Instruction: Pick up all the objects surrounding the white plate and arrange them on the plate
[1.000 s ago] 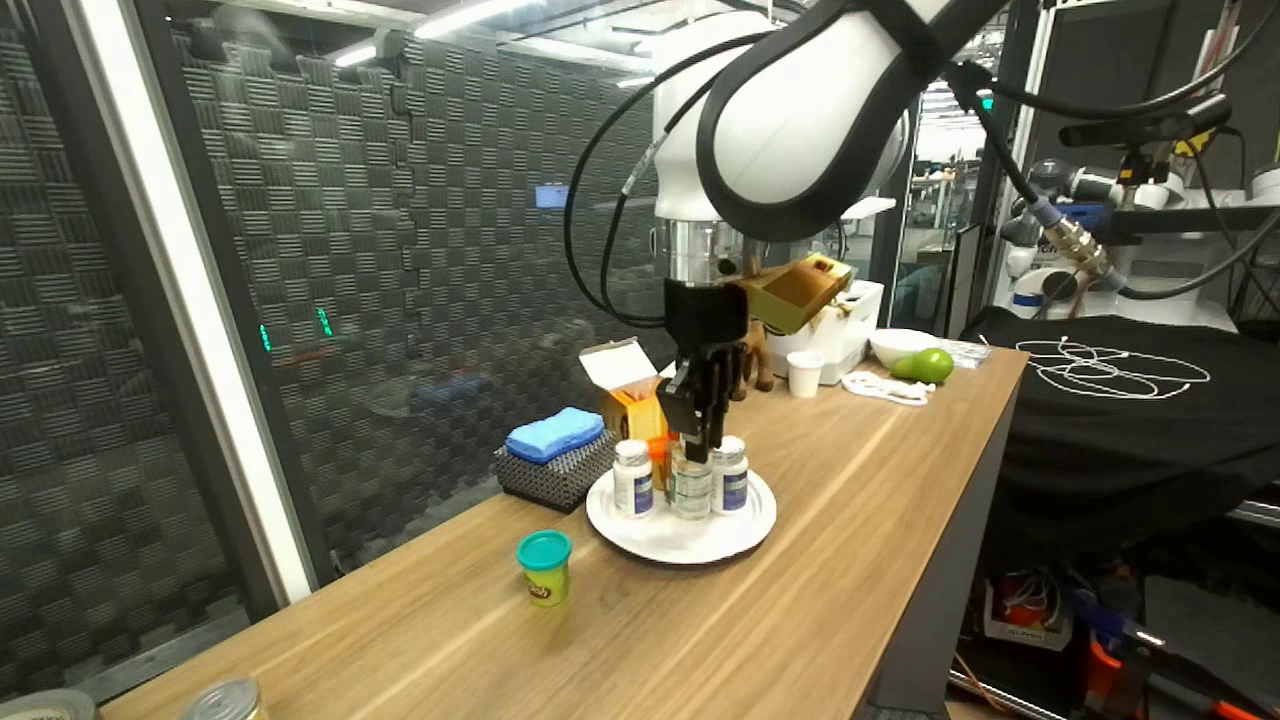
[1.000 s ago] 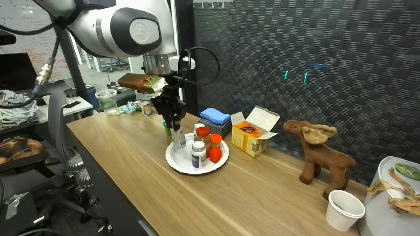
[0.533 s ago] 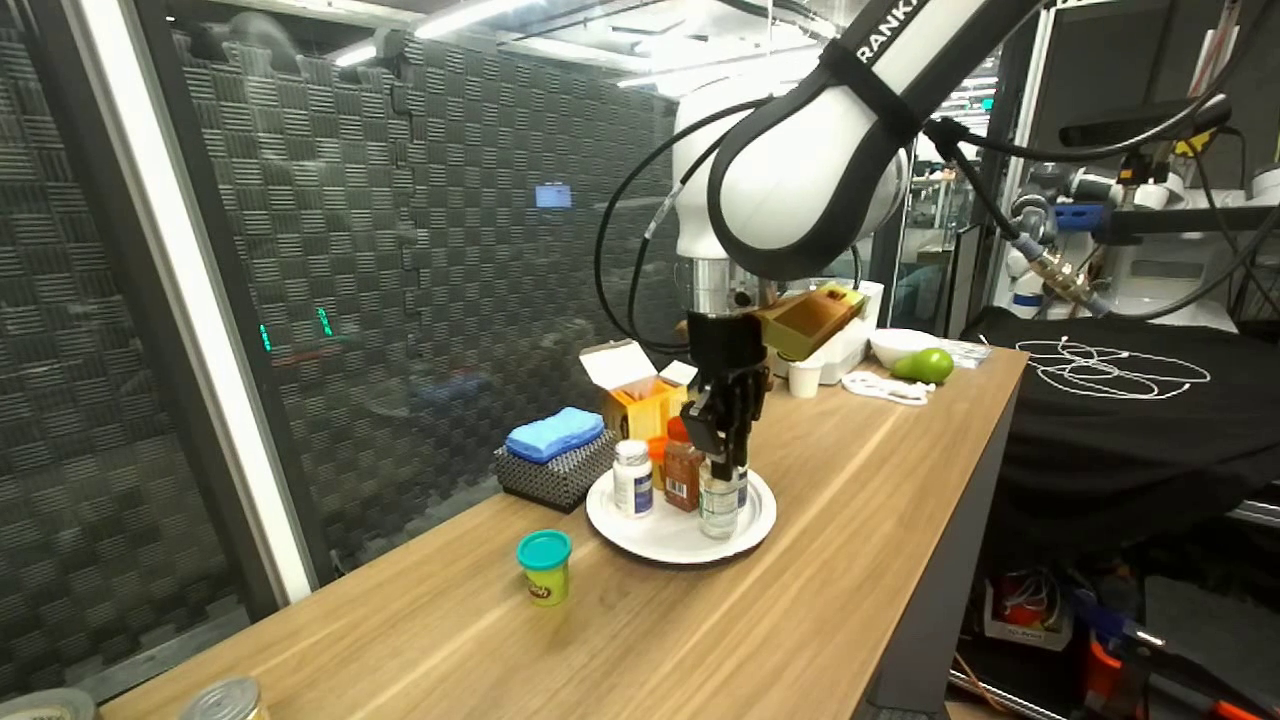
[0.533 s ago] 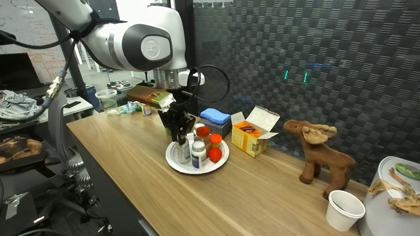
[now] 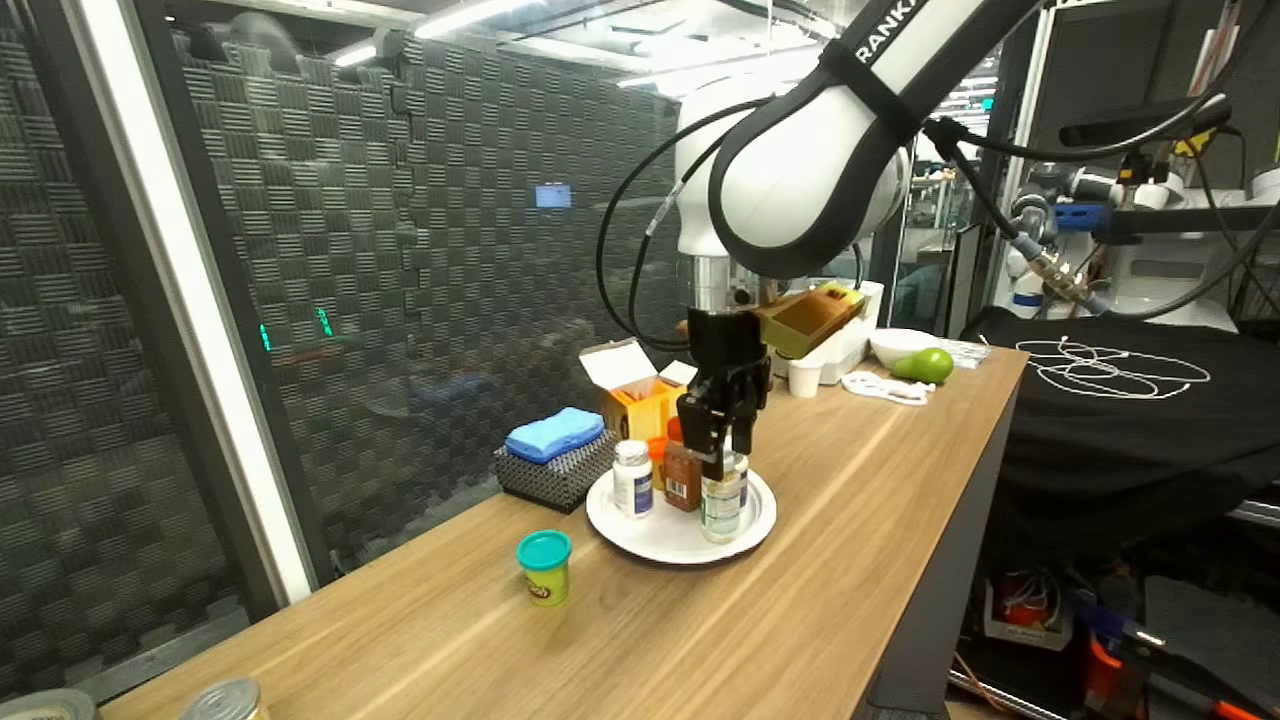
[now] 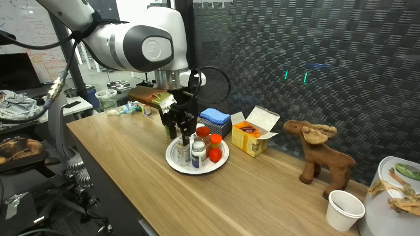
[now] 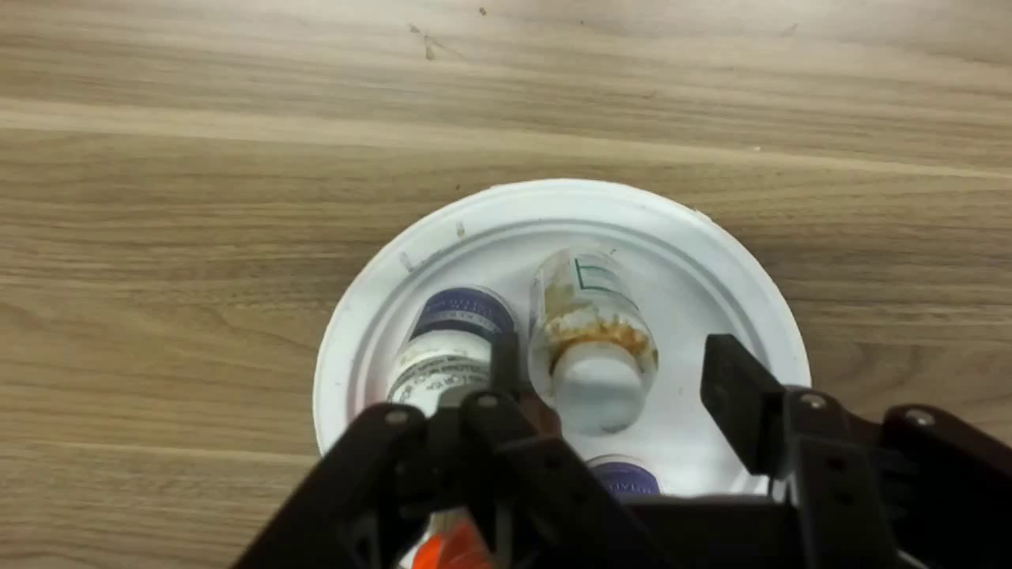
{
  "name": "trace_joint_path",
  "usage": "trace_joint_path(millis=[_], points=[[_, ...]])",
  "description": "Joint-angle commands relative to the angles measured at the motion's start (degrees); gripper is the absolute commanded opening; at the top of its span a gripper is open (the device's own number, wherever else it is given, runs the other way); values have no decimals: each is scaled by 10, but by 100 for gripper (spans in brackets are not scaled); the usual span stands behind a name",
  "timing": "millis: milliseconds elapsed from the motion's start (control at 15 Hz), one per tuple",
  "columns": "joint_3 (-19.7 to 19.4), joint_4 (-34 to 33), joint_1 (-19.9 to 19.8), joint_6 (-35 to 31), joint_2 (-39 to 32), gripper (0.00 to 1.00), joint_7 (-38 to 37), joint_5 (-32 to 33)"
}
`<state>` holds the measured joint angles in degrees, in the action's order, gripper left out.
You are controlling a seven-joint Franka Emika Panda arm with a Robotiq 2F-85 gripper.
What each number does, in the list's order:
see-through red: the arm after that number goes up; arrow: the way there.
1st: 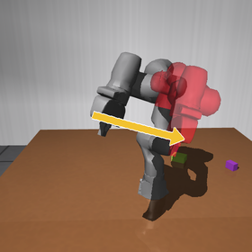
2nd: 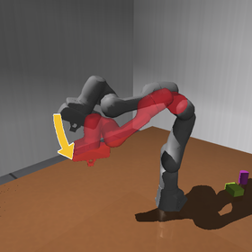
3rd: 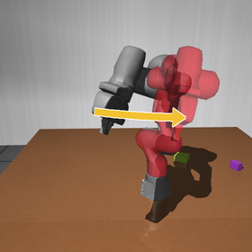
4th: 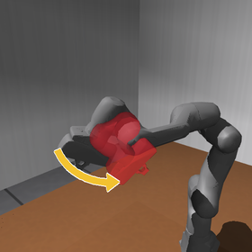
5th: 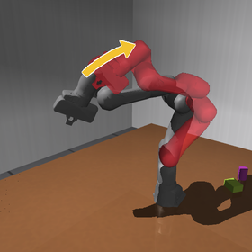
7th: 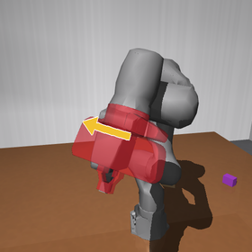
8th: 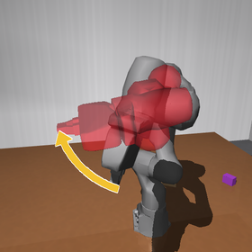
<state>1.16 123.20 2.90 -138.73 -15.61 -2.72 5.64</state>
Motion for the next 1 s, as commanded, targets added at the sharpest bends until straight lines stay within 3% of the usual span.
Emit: trace_joint_path(millis=[0,67,333,933], points=[[-6,17,31,-16,54,93,-59,57],[-6,14,39,-17,61,99,-77,81],[15,-18,65,0,63,100,-100,146],[44,-97,64,-47,-42,100,-13,93]])
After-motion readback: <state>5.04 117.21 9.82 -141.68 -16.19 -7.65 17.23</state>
